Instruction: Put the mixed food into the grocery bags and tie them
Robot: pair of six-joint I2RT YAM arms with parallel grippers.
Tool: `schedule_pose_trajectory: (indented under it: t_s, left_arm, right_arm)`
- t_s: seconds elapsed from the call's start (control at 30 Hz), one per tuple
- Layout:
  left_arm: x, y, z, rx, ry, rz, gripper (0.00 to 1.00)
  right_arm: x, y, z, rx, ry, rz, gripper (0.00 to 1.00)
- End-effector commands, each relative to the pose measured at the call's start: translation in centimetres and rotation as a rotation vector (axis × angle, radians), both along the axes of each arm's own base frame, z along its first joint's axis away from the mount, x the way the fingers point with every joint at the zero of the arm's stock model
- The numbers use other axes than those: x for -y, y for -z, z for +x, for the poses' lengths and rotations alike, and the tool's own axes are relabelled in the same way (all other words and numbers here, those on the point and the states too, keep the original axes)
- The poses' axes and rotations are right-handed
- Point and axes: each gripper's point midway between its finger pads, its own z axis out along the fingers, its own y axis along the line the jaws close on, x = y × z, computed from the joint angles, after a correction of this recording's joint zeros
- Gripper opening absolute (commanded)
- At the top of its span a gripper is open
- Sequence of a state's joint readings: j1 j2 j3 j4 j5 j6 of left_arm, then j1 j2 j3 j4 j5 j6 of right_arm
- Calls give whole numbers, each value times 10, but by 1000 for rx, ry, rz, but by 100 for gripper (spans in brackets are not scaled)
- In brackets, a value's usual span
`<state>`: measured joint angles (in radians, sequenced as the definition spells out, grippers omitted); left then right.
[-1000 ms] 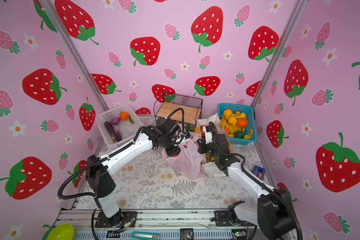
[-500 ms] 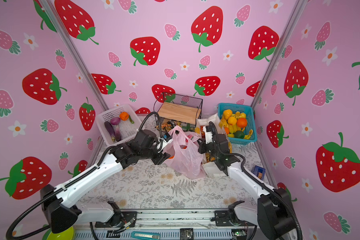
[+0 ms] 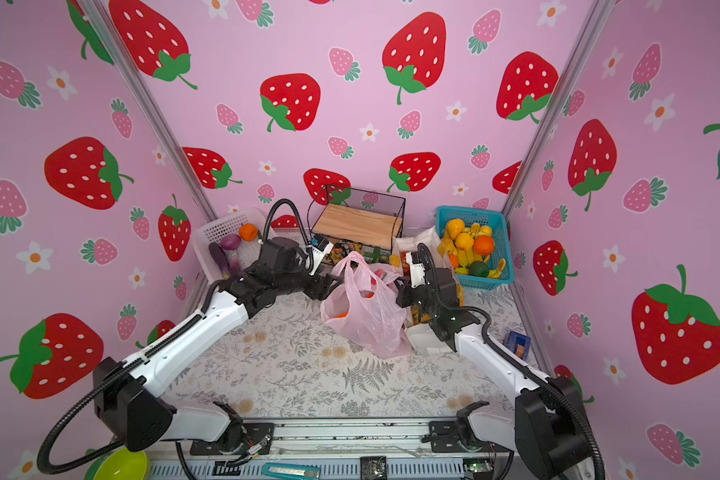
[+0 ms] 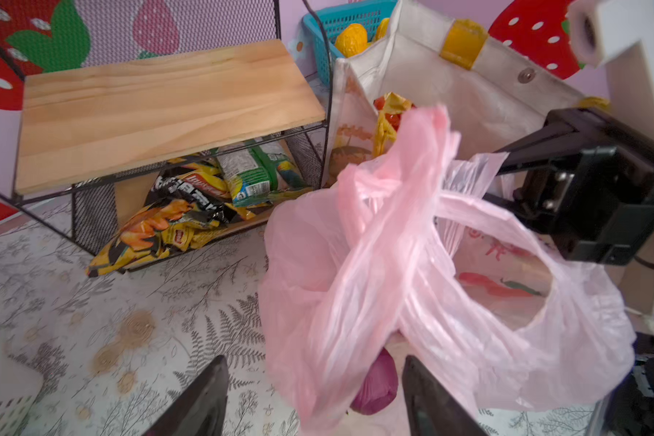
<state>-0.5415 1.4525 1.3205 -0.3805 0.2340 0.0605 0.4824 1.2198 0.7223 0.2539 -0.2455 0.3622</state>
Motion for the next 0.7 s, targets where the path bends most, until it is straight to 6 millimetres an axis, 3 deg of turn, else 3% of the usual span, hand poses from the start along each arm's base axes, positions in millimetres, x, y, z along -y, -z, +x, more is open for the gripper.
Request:
schedule_pose_trajectory:
  t_s: [0.0, 0.1, 0.23, 0.43, 0.53, 0.67]
  left_arm:
    - [16, -28, 10, 52, 53, -45, 62]
    - [15, -25, 14, 28, 40, -27, 38]
    - [9, -31, -4, -1, 30, -78, 1]
    - [-13, -72, -58, 42, -15, -351, 0]
    - [-36, -79, -69, 58, -124, -454, 0]
    - [-55, -74, -72, 19, -254, -519, 0]
  right_arm:
    - [-2, -5, -1, 18, -10, 0, 0]
    - [-4, -8, 0, 15, -20, -7, 0]
    - [-10, -20, 3, 26, -26, -9, 0]
    - [-50, -47, 10, 60, -71, -17, 0]
    - [-83, -56, 18, 67, -117, -9, 2]
    - [-121, -60, 32, 56, -178, -37, 18]
